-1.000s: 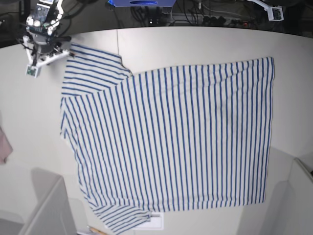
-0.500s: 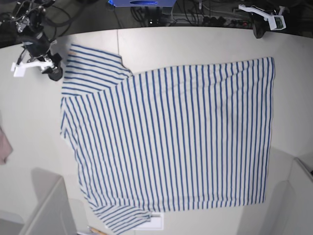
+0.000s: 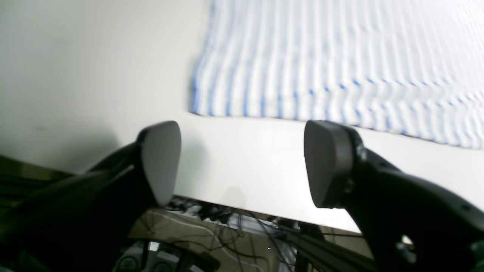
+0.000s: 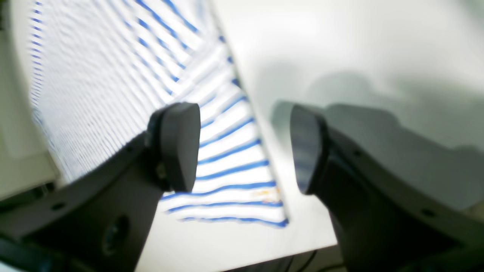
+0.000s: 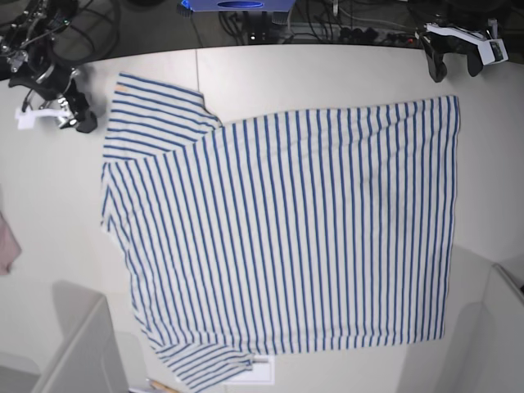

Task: Fold the T-shirt properly
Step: 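Move the right gripper down to the shirt's shoulder corner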

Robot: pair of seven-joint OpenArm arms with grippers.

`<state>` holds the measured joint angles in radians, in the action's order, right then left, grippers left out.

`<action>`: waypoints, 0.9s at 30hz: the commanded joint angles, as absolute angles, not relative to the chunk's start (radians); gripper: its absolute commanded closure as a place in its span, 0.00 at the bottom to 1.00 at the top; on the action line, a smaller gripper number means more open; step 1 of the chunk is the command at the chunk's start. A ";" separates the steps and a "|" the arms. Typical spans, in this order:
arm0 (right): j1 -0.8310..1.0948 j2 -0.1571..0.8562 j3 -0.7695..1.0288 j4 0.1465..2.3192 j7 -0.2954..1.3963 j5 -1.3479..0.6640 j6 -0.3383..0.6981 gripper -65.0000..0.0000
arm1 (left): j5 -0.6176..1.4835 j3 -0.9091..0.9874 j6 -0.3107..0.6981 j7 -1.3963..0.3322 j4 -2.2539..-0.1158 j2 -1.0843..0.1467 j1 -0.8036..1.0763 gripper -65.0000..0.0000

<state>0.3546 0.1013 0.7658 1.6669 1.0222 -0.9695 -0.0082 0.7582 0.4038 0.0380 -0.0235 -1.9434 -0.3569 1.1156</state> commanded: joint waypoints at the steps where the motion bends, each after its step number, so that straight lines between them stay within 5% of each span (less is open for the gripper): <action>1: 0.352 0.117 0.766 1.667 1.017 -0.986 -0.002 0.45 | 0.771 0.417 0.047 -0.005 -1.954 -0.360 1.132 0.25; 5: 0.348 0.117 0.765 1.603 1.015 -0.984 0.010 0.45 | 0.897 0.455 0.053 -0.005 -1.911 -0.366 1.121 0.25; 10: 0.335 0.114 0.763 1.557 1.026 -0.877 0.145 0.45 | 1.043 0.527 0.191 -0.005 -1.830 -0.363 1.107 0.25; 15: 0.351 0.108 0.674 1.557 1.041 -0.805 0.228 0.48 | 1.047 0.550 0.209 -0.005 -1.805 -0.361 1.110 0.25; 27: 0.369 0.073 0.598 1.554 1.044 -0.806 0.242 0.54 | 1.050 0.559 0.211 -0.007 -1.797 -0.358 1.109 0.25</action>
<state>0.3496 0.0788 0.6067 1.5642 0.9703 -0.8757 0.2562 1.0424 0.5484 0.2035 -0.0273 -1.7882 -0.3519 1.0943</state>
